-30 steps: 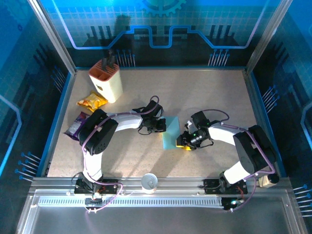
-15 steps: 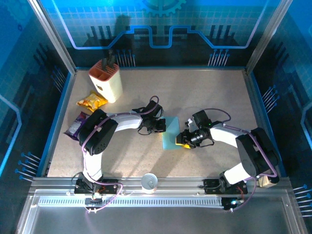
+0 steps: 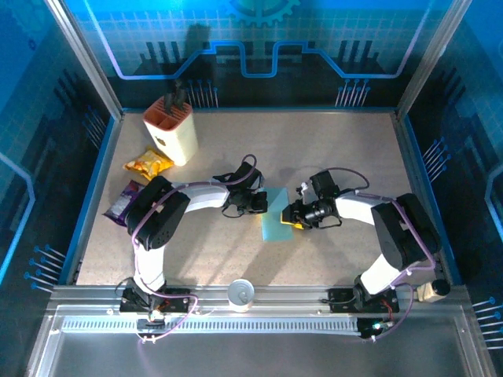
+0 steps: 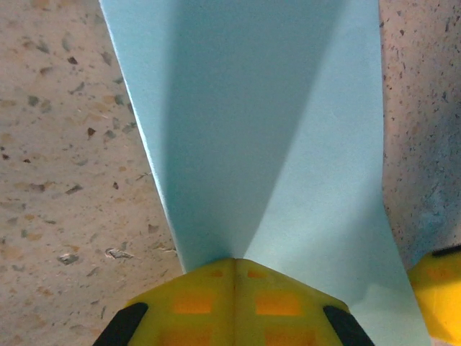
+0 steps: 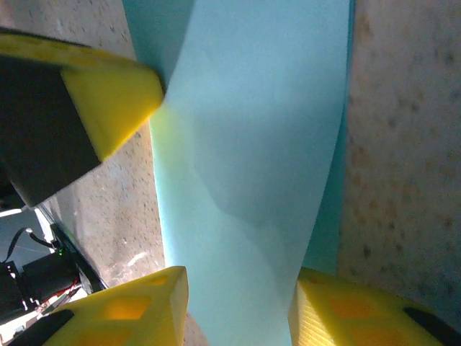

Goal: Fold a paper plane with a square sheet of paper (fold left side to right side)

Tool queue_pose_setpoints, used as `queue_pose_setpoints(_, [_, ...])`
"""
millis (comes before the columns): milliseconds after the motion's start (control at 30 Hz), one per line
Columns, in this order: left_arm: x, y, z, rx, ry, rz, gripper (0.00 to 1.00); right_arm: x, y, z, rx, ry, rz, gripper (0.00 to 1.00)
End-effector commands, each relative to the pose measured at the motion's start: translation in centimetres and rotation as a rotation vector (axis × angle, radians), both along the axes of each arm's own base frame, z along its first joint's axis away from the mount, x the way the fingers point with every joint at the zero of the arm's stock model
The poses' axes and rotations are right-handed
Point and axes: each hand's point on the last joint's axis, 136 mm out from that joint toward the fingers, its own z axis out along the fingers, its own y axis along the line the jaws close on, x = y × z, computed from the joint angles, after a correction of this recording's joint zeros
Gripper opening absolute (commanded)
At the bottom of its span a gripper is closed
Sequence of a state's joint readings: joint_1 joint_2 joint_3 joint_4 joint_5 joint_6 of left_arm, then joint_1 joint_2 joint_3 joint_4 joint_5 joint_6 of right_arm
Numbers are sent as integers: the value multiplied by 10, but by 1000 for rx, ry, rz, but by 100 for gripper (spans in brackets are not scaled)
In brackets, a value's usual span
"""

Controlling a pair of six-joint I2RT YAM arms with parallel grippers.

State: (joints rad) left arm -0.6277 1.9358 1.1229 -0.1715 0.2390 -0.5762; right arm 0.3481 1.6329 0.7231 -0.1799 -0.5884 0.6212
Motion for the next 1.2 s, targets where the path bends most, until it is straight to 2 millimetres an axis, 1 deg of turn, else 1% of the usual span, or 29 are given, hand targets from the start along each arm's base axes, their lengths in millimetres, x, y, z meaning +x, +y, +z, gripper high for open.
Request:
queue_pose_setpoints(0, [-14, 9, -9, 51, 27, -22, 0, 16, 5, 4, 42, -42, 28, 41])
queue_pose_setpoints(133, [-13, 9, -8, 51, 24, -23, 0, 29, 4, 2, 40, -57, 35, 40])
queue_pose_setpoints(333, [-12, 9, -6, 51, 17, -25, 0, 40, 0, -3, 34, -57, 42, 35])
queue_pose_setpoints(400, [-11, 8, -5, 49, 14, -25, 0, 39, -1, -5, 31, -52, 44, 32])
queue_pose_setpoints(600, [-5, 5, 7, 36, -18, -35, 0, 35, -4, -5, 27, -21, 44, 17])
queue_pose_setpoints(700, [-1, 3, 19, 32, -51, -49, 6, 33, -5, -2, 22, -3, 35, 10])
queue_pose_setpoints(767, [3, 3, 30, 28, -81, -55, 12, 31, -7, 0, 17, 16, 27, 8])
queue_pose_setpoints(867, [6, 3, 49, 14, -139, -62, 25, 26, -8, 3, 27, 52, 14, 6])
queue_pose_setpoints(933, [3, 6, 61, 6, -181, -70, 33, 22, -8, 4, 30, 79, 7, 6])
queue_pose_setpoints(967, [1, 7, 67, 2, -203, -76, 36, 28, -7, 11, 35, 68, 5, 5])
queue_pose_setpoints(1033, [-8, 9, 77, 7, -253, -101, 42, 28, -7, 16, 38, 76, -6, 5])
queue_pose_setpoints(1167, [-37, 8, 90, 46, -351, -188, 54, 30, -9, 23, 47, 109, -44, 5])
